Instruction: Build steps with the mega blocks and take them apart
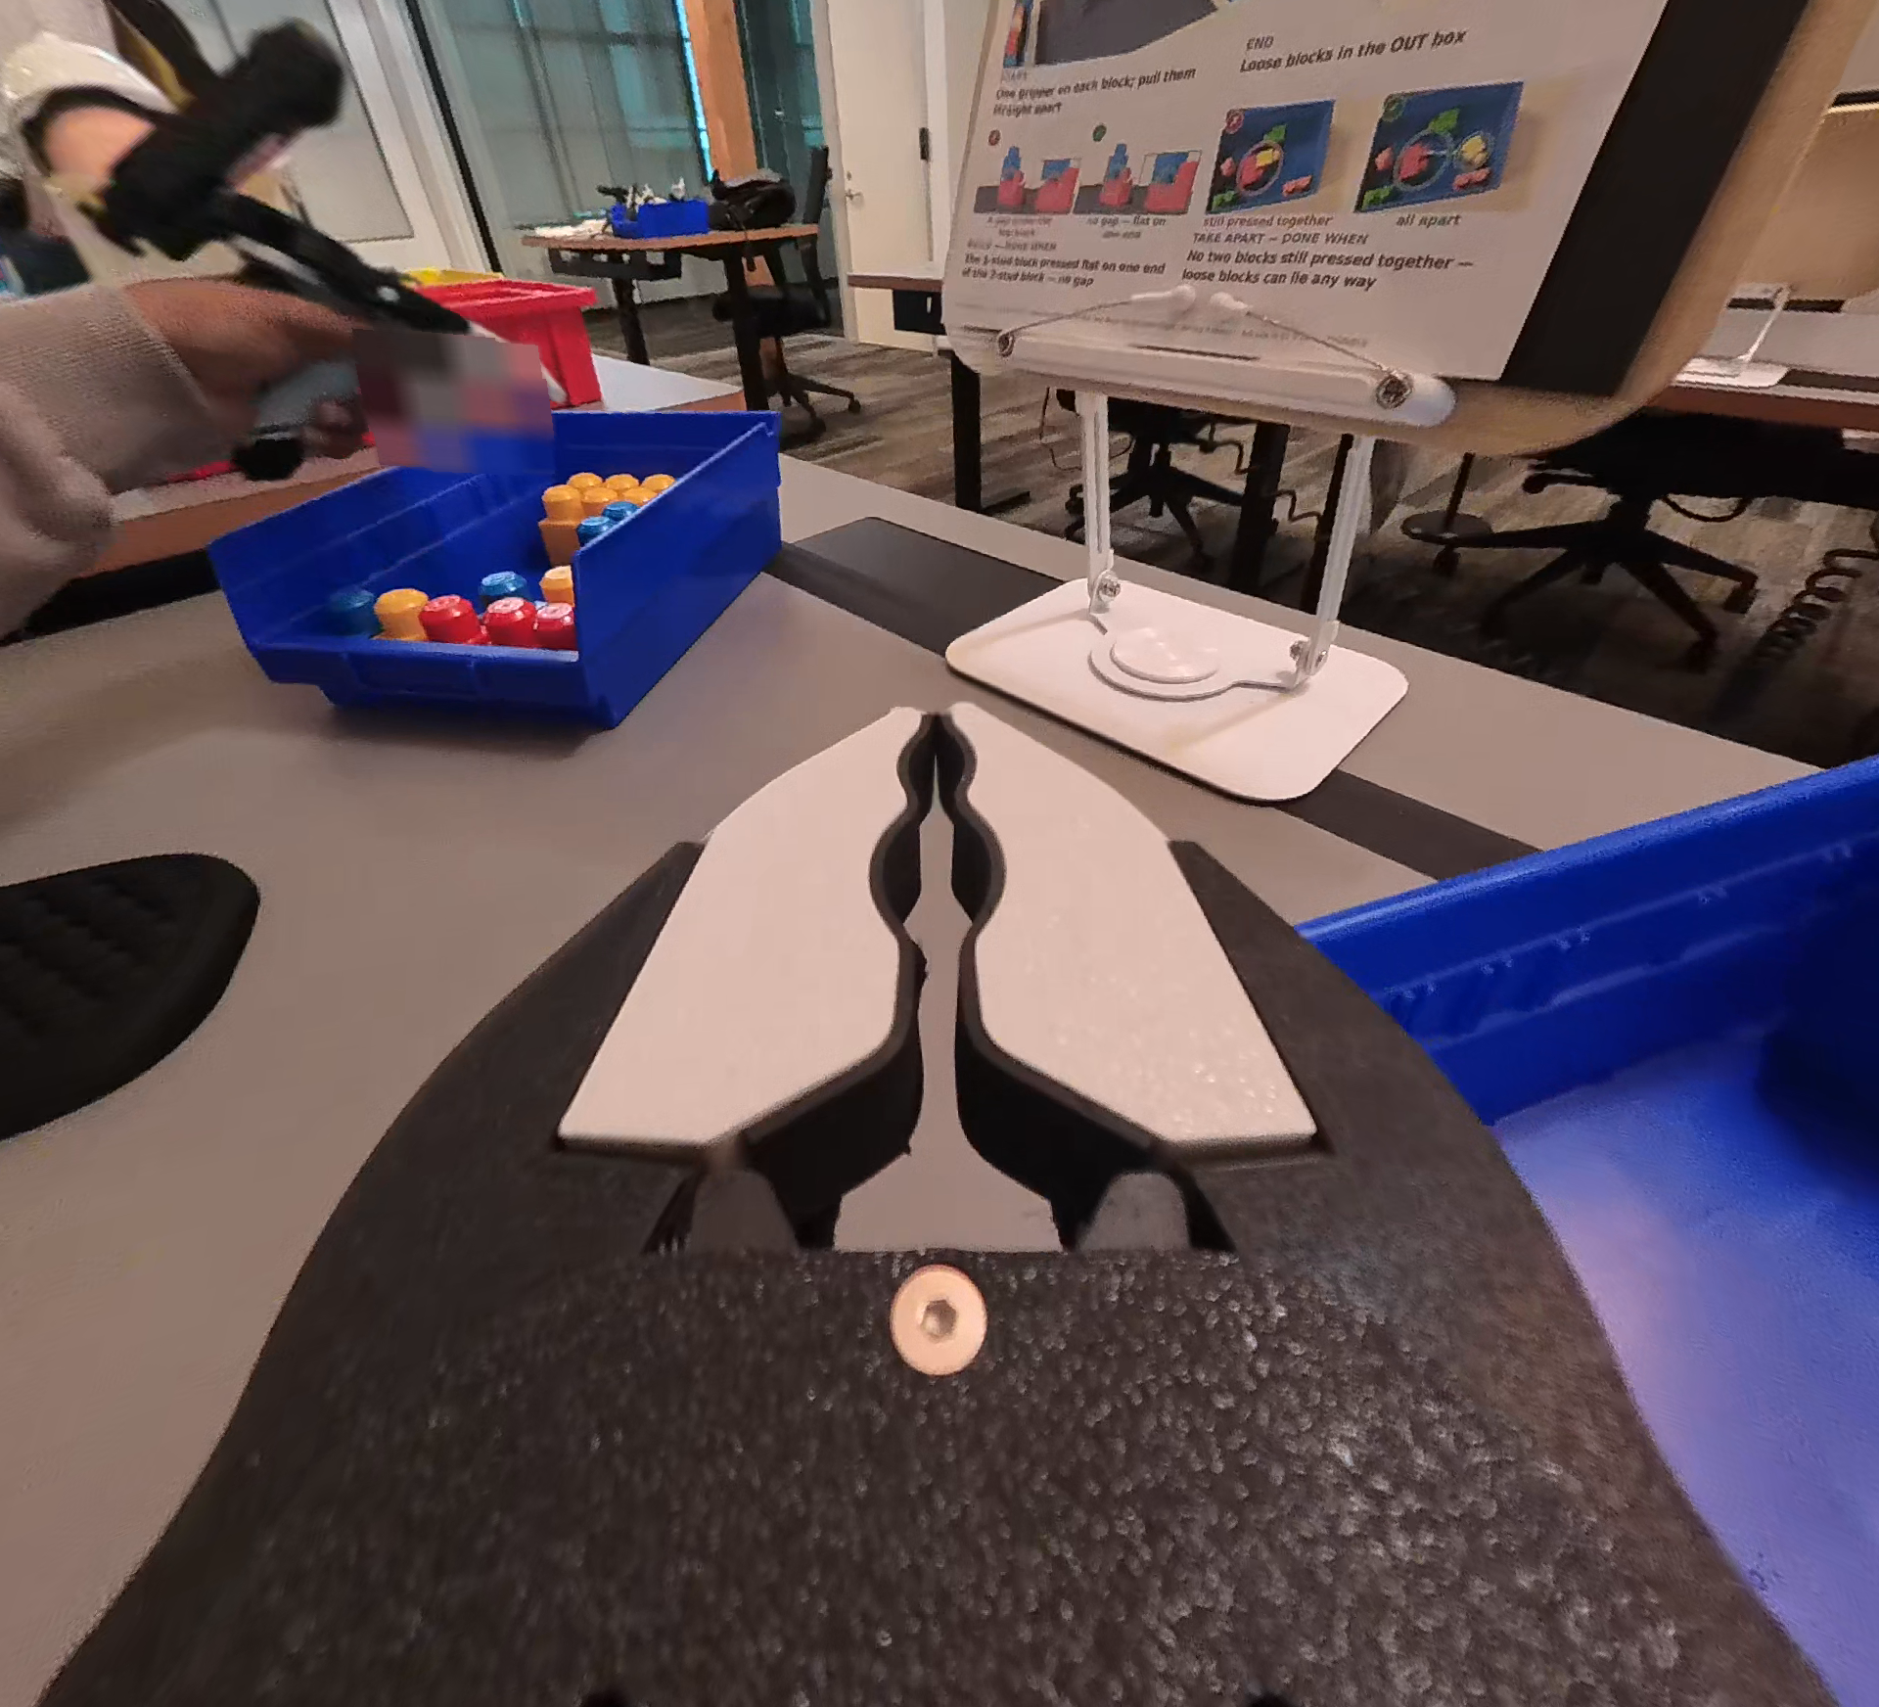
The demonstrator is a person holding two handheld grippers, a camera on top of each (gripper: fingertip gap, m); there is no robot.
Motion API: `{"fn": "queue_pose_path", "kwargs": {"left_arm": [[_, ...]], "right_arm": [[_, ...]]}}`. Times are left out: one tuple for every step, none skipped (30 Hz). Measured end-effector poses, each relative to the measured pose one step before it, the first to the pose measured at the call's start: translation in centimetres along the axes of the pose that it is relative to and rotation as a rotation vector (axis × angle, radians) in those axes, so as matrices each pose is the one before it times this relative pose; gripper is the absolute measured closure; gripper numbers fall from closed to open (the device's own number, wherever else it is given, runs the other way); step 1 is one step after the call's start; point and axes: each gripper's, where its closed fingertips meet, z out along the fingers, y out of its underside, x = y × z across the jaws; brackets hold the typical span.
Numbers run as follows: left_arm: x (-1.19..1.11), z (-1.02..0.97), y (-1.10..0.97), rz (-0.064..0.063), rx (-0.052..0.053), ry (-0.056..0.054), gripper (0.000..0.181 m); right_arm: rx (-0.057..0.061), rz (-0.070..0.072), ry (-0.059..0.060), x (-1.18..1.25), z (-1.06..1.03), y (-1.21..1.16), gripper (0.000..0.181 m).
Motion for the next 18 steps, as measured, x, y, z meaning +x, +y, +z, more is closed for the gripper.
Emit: {"fn": "queue_pose_path", "kwargs": {"left_arm": [[-0.65, 0.924, 0.591, 0.0043, -0.0474, -0.0304, 0.14], [-0.568, 0.834, 0.624, 0.01, -0.0486, -0.0344, 0.139], [-0.457, 0.722, 0.594, 0.0123, -0.0449, -0.0334, 0.138], [-0.339, 0.646, 0.556, 0.0131, -0.0419, -0.0307, 0.137], [-0.247, 0.601, 0.568, 0.0137, -0.0435, -0.0272, 0.135], [-0.136, 0.602, 0.602, 0.015, -0.0452, -0.023, 0.135], [-0.054, 0.556, 0.498, 0.014, -0.0385, -0.0183, 0.134], [0.071, 0.489, 0.349, 0.0093, -0.0278, -0.0099, 0.133], [0.226, 0.433, 0.266, 0.0035, -0.0228, 0.0016, 0.133], [0.229, 0.403, 0.249, 0.0002, -0.0209, 0.0044, 0.133], [0.097, 0.371, 0.178, 0.0011, -0.0164, -0.0028, 0.134], [-0.049, 0.341, 0.126, 0.0017, -0.0114, -0.0108, 0.136], [-0.076, 0.246, 0.044, -0.001, -0.0057, -0.0073, 0.144], [-0.072, 0.154, -0.057, -0.0089, 0.0007, -0.0026, 0.145], [0.065, 0.092, -0.024, -0.0109, -0.0003, 0.0089, 0.151], [0.074, 0.05, 0.005, -0.0073, -0.001, 0.0097, 0.151], [0.017, 0.002, 0.016, 0.0039, 0.0, 0.0031, 0.151], [-0.035, -0.02, 0.029, 0.0115, -0.0003, -0.0012, 0.151]], "right_arm": [[-0.0106, 0.0019, -0.0101, -0.115, -0.031, 0.304, 0.181], [-0.0148, 0.0013, -0.0044, -0.032, -0.04, 0.336, 0.181], [-0.0098, -0.0025, -0.0022, -0.014, -0.064, 0.237, 0.181], [-0.0014, -0.0035, -0.0042, -0.049, -0.081, 0.096, 0.181], [0.0012, -0.0013, -0.0044, -0.056, -0.083, 0.023, 0.181], [0.0009, 0.0011, -0.0048, -0.04, -0.039, -0.019, 0.181], [0.0024, 0.0024, -0.0056, -0.061, -0.03, -0.048, 0.181], [0.0029, 0.0018, -0.0044, -0.053, -0.02, -0.075, 0.181], [0.0026, -0.0001, -0.0023, -0.032, -0.026, -0.07, 0.181], [0.0011, -0.0024, -0.0012, -0.033, -0.032, -0.039, 0.181], [0.0004, -0.0031, 0.0003, -0.013, -0.057, -0.019, 0.181], [0.0016, -0.0014, 0.0006, -0.002, -0.055, -0.045, 0.181], [0.0028, -0.0001, 0.001, 0.03, -0.07, -0.06, 0.181], [0.0038, -0.0005, 0.0022, 0.063, -0.082, -0.092, 0.181], [0.0032, -0.0014, 0.0033, 0.079, -0.067, -0.097, 0.181], [0.0022, -0.0012, 0.0035, 0.091, -0.071, -0.064, 0.181], [0.0016, 0.0007, 0.0029, 0.083, -0.04, -0.039, 0.181], [0.0015, 0.0025, 0.0015, 0.064, -0.037, -0.009, 0.181]]}}
